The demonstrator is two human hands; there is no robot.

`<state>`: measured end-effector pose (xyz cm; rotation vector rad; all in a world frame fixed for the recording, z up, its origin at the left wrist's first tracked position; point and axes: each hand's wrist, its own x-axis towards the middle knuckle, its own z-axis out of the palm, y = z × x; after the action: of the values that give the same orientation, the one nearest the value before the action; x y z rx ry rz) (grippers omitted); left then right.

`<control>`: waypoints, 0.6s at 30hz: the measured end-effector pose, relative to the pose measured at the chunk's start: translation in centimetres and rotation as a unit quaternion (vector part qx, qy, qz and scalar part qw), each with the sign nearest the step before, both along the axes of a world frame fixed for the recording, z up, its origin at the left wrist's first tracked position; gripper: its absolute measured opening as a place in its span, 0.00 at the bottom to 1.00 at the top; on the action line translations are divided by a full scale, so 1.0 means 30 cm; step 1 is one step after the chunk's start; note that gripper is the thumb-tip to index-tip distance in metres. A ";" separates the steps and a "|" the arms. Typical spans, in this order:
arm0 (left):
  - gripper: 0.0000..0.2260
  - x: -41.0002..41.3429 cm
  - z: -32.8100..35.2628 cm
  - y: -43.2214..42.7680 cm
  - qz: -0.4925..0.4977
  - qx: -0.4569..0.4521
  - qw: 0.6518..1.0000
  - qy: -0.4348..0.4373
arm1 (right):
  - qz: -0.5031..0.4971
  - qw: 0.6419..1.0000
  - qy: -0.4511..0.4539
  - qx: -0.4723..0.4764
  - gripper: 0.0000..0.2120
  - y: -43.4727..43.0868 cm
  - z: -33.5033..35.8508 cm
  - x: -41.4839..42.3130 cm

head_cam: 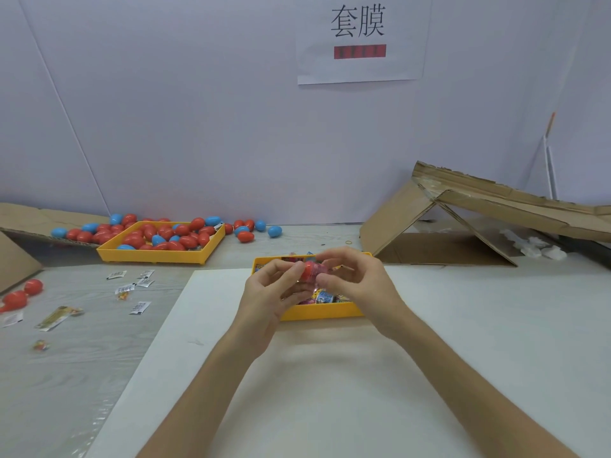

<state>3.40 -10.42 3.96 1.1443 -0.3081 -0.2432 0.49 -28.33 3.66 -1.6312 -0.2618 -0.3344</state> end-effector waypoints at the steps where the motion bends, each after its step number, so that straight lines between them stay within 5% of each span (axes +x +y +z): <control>1: 0.11 0.000 0.005 0.000 0.004 -0.005 1.000 0.002 | 0.040 0.997 0.038 0.060 0.12 -0.006 0.005 0.000; 3: 0.11 0.006 0.012 0.005 0.034 -0.020 0.999 -0.004 | 0.077 0.981 0.104 0.144 0.14 -0.015 0.013 0.003; 8: 0.11 0.036 0.003 0.035 0.146 -0.012 0.987 -0.071 | 0.024 0.973 0.179 0.147 0.09 -0.062 0.069 0.050; 13: 0.13 0.033 -0.009 0.023 0.143 0.005 0.986 -0.083 | -0.004 0.938 0.197 0.285 0.12 -0.136 0.244 0.174; 18: 0.12 0.030 -0.019 0.019 0.138 0.030 0.985 -0.094 | -0.081 0.799 0.047 0.595 0.17 -0.292 0.396 0.241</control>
<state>4.29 -9.86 3.40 1.2576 -0.3067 0.1013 7.73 -37.09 15.55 -0.4011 0.1730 -0.4212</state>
